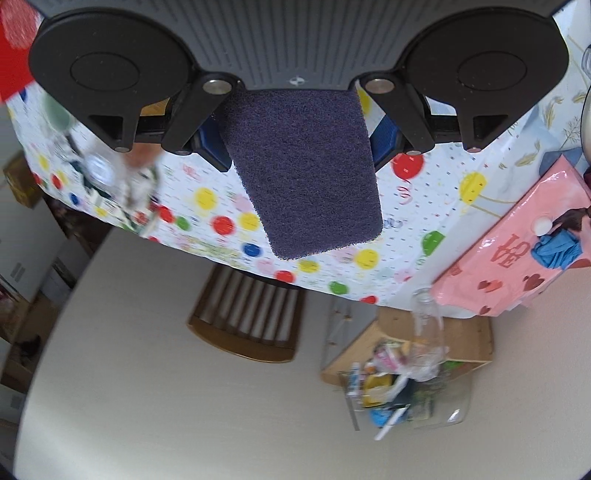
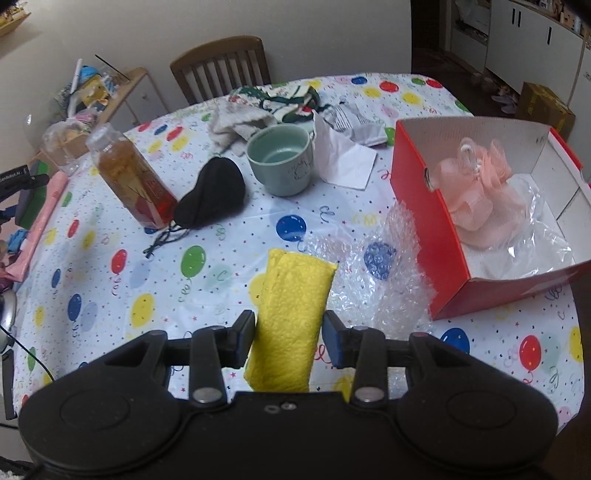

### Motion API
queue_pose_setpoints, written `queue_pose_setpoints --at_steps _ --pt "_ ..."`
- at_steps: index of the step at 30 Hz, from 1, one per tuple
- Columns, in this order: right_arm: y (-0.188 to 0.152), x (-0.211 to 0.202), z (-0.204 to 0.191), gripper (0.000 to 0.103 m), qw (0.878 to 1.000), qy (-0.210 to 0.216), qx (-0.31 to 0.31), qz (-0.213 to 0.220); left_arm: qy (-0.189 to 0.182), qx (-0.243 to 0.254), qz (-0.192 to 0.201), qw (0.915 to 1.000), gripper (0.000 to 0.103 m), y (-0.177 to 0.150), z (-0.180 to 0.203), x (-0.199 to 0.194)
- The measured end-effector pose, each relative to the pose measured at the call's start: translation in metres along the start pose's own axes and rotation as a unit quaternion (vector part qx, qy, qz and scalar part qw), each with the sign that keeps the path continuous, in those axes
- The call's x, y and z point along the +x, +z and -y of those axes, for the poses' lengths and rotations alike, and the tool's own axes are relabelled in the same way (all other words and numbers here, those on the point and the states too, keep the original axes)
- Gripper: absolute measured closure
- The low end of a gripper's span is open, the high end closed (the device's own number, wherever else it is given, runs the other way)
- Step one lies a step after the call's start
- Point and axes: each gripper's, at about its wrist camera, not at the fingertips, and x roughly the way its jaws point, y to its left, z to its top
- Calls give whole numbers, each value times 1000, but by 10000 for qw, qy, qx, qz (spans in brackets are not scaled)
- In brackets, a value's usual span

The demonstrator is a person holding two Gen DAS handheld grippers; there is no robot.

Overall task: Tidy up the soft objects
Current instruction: 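Carry the yellow sponge and purple pad into the red box with both grippers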

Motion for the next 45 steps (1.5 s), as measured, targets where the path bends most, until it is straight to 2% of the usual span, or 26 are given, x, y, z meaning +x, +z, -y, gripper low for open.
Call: queue_pose_setpoints --at_steps 10,18,30,39,45 --pt "17 -36 24 64 9991 208 -73 351 -634 796 76 9948 24 -20 68 -60" --pt "37 -52 70 64 9976 336 -169 589 -1109 1246 10 9860 24 -43 146 -84" --pt "71 -58 178 64 9969 437 -235 617 -1598 1788 -267 9705 24 -91 289 -97" --pt "94 -47 260 64 9981 306 -211 482 -1996 2261 -573 9517 24 -138 396 -93" --pt "100 -36 295 64 9988 183 -256 384 -2155 2474 -971 9396 24 -164 442 -77"
